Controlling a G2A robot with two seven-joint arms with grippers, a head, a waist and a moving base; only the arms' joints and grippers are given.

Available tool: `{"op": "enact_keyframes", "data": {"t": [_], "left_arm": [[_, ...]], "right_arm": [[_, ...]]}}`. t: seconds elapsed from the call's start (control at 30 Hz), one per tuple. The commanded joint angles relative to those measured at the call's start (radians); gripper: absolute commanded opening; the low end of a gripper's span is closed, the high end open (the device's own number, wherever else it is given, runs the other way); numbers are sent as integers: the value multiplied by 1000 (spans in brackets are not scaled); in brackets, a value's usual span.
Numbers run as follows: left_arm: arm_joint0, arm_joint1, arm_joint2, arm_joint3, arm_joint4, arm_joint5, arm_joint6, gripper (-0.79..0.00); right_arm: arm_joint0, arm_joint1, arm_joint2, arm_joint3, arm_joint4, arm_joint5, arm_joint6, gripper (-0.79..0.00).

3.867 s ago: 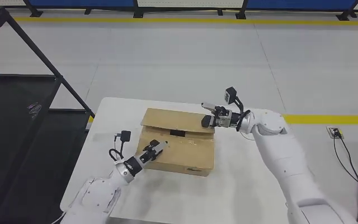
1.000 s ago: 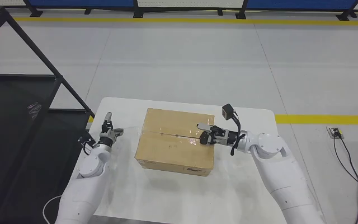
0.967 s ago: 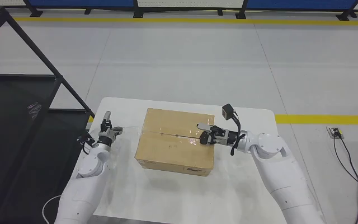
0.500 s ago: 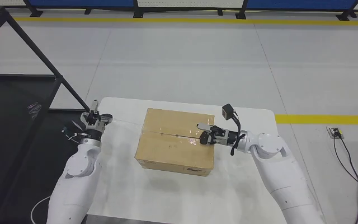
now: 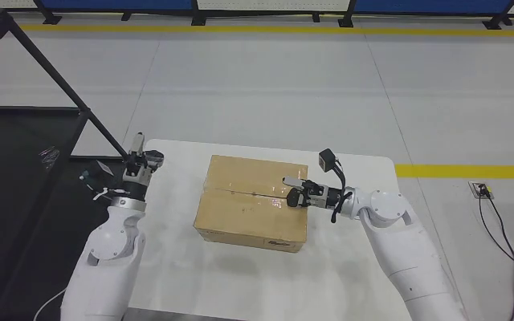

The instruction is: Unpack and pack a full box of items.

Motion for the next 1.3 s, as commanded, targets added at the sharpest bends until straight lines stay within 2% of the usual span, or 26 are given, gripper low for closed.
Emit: {"op": "enact_keyframes", "data": {"t": [0.0,0.2,0.57,1.07,1.27], "left_arm": [[11,0,1,-35,16,8,3,0],[25,-3,15,-104,77,29,16,0],[16,-15,88,-181,162,62,17,0],[-21,-40,219,-184,274,101,9,0],[-37,-49,250,-171,286,109,1,0]], "right_arm": [[0,0,0,0,0,0,0,0],[0,0,0,0,0,0,0,0],[0,0,0,0,0,0,0,0],[-3,0,0,-3,-1,0,-6,0],[-54,7,12,-78,16,-12,-62,0]]}}
